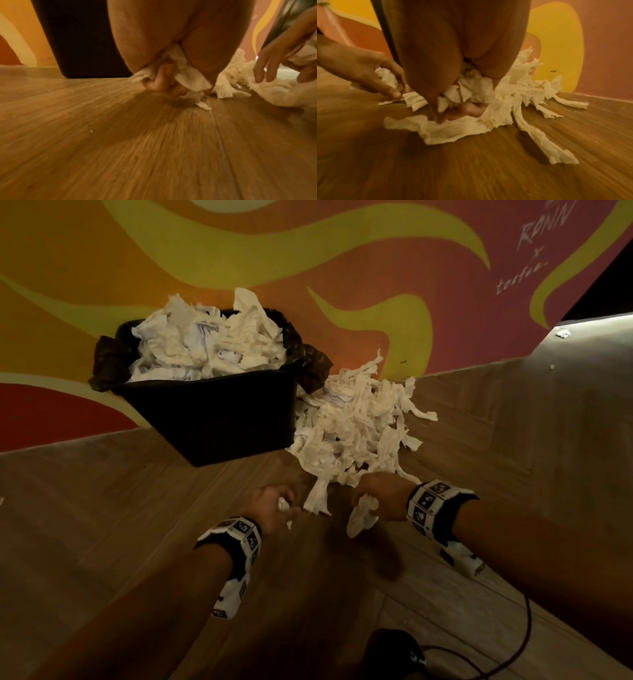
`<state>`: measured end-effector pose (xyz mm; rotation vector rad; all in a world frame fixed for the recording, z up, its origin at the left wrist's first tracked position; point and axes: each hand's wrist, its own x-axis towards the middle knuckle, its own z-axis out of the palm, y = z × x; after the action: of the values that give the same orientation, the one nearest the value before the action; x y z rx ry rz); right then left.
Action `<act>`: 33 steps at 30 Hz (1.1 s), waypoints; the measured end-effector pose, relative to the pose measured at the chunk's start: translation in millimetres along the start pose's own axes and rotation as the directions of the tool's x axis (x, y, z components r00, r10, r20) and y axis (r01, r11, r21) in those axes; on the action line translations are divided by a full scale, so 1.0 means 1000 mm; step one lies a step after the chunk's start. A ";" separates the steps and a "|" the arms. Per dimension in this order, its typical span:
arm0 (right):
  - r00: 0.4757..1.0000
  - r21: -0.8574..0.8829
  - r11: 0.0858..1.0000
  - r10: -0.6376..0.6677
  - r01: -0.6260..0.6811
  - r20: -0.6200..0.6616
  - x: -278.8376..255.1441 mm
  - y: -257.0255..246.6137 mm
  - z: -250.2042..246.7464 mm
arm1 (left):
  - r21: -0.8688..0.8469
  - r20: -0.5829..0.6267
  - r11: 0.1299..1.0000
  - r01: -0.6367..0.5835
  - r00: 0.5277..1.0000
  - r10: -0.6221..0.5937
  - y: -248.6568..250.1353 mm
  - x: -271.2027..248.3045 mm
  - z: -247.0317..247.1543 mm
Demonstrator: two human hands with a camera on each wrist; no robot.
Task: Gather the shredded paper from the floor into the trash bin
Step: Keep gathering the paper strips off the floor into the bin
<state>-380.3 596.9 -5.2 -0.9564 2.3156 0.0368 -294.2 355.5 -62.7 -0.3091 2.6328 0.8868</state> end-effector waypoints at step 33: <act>0.860 0.563 0.743 -0.031 0.361 -0.509 -0.009 -0.059 -0.172 | -0.240 0.093 0.946 -0.218 0.965 0.246 0.111 -0.017 -0.137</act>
<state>-430.1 515.6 150.4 -0.8942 2.3328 -1.1447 -347.4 359.2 106.0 0.0033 2.4907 1.2481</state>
